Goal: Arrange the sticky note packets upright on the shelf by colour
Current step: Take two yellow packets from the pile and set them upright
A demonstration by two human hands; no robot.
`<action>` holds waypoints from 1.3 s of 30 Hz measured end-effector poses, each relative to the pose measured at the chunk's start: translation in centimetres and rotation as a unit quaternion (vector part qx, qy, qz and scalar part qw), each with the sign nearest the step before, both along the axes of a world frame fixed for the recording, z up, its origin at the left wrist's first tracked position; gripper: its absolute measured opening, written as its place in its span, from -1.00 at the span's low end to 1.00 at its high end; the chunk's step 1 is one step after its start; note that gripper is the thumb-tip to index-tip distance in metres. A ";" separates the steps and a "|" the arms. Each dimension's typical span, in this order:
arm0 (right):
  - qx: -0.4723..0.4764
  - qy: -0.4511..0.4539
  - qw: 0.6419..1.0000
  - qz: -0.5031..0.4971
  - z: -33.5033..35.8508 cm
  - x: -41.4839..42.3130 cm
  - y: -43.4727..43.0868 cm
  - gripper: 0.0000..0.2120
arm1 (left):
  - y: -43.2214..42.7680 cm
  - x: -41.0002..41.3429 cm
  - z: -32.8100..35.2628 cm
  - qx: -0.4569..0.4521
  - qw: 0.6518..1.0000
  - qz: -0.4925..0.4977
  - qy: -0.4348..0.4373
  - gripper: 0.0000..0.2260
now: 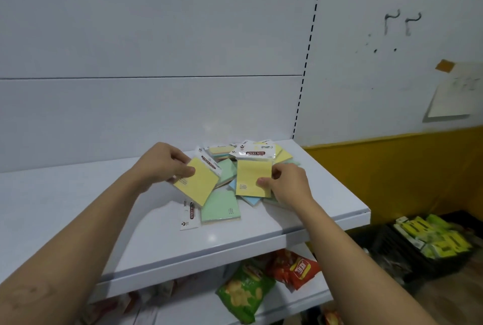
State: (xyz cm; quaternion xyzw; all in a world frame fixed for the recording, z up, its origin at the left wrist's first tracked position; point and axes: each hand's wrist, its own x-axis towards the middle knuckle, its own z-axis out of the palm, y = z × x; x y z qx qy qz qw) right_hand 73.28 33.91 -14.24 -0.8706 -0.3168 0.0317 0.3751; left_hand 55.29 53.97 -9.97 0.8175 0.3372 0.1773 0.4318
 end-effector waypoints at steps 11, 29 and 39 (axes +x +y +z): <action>0.046 0.000 0.998 0.032 3.2 1.7 1.9 -0.70 | 0.4 -2.1 3.7 0.102 0.992 0.076 -0.007 -0.87; 0.084 -0.033 0.972 0.218 8.9 -11.4 16.5 -0.79 | 6.8 -20.8 5.5 0.099 0.942 0.290 -0.140 -0.85; 0.090 -0.036 0.952 0.291 10.9 -25.9 24.0 -0.80 | 10.4 -38.3 6.4 0.105 0.910 0.368 -0.159 -0.83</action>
